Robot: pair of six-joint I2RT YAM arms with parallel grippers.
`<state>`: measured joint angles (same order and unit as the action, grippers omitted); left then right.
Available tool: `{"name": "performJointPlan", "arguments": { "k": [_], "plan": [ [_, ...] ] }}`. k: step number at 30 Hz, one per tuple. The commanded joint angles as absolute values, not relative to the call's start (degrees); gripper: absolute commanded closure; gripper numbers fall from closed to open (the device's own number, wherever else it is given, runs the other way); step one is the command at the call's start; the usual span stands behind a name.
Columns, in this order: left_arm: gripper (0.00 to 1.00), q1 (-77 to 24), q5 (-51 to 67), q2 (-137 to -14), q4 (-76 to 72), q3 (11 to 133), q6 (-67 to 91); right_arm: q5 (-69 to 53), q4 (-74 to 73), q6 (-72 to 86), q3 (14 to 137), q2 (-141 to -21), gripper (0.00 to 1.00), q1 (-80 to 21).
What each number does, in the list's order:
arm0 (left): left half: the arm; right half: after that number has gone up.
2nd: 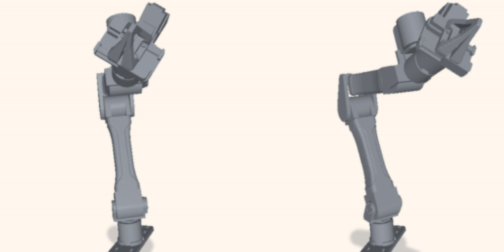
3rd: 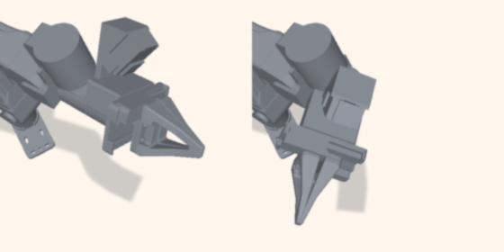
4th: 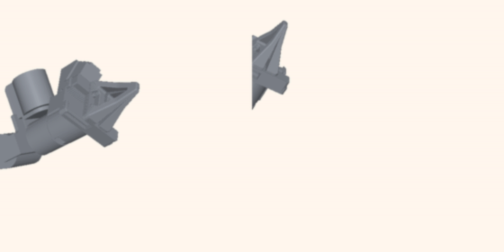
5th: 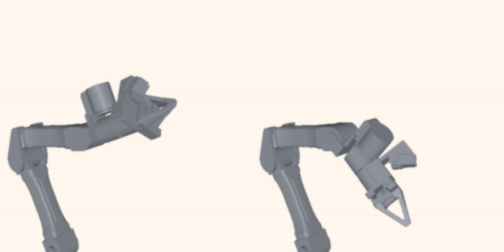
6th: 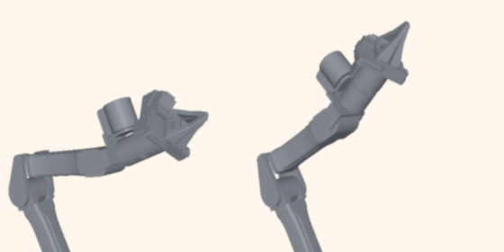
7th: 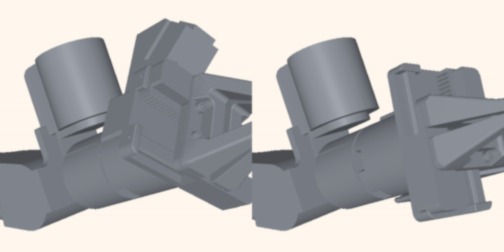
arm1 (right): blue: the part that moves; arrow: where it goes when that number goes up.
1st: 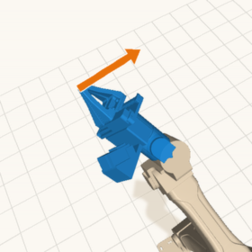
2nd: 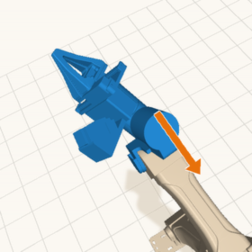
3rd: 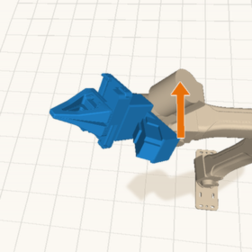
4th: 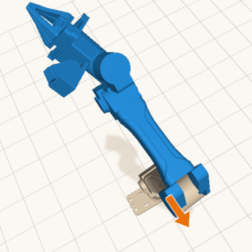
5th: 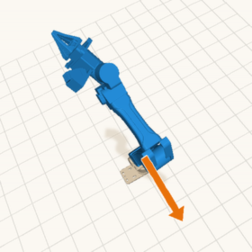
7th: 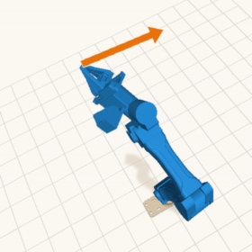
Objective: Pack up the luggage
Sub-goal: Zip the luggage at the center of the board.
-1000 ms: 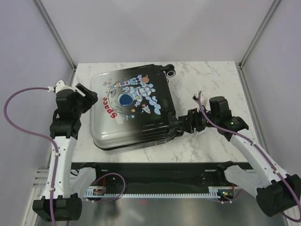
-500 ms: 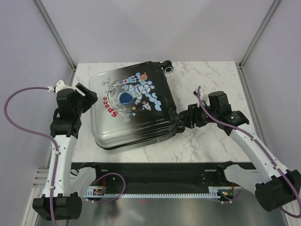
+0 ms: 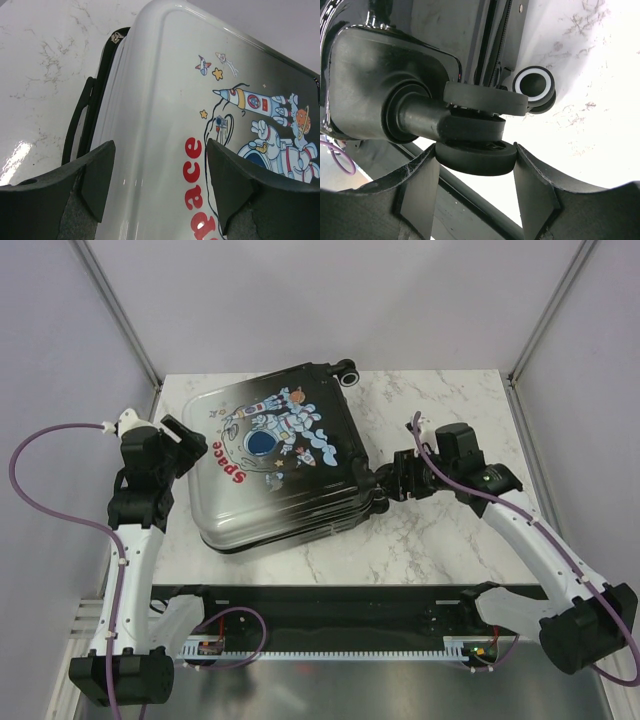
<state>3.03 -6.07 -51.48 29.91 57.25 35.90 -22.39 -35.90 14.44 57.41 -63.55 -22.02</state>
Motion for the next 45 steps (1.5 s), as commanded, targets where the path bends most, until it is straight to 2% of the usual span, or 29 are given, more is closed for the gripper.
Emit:
{"name": "performJointPlan", "arguments": {
  "k": [1, 12, 19, 28, 45],
  "plan": [
    [0.20, 3.3, -8.0, -50.7, 27.9, 58.7, 34.1, -27.4, -14.3, 15.9, 67.2, -62.4, 1.00, -23.7],
    [0.19, 3.2, -8.3, -48.7, 28.4, 58.8, 33.1, -26.3, -13.8, 15.4, 70.5, -62.3, 1.00, -24.3],
    [0.19, 3.3, -8.3, -48.3, 28.8, 59.0, 33.2, -26.4, -9.0, 15.6, 65.6, -64.0, 1.00, -24.3],
    [0.19, 3.3, -8.9, -47.8, 29.5, 61.0, 31.0, -26.5, -8.0, 15.0, 65.1, -66.2, 1.00, -24.4],
    [0.19, 3.3, -9.7, -46.2, 30.2, 61.3, 29.4, -26.5, 3.0, 20.7, 68.6, -68.0, 1.00, -24.5]
  ]
}}
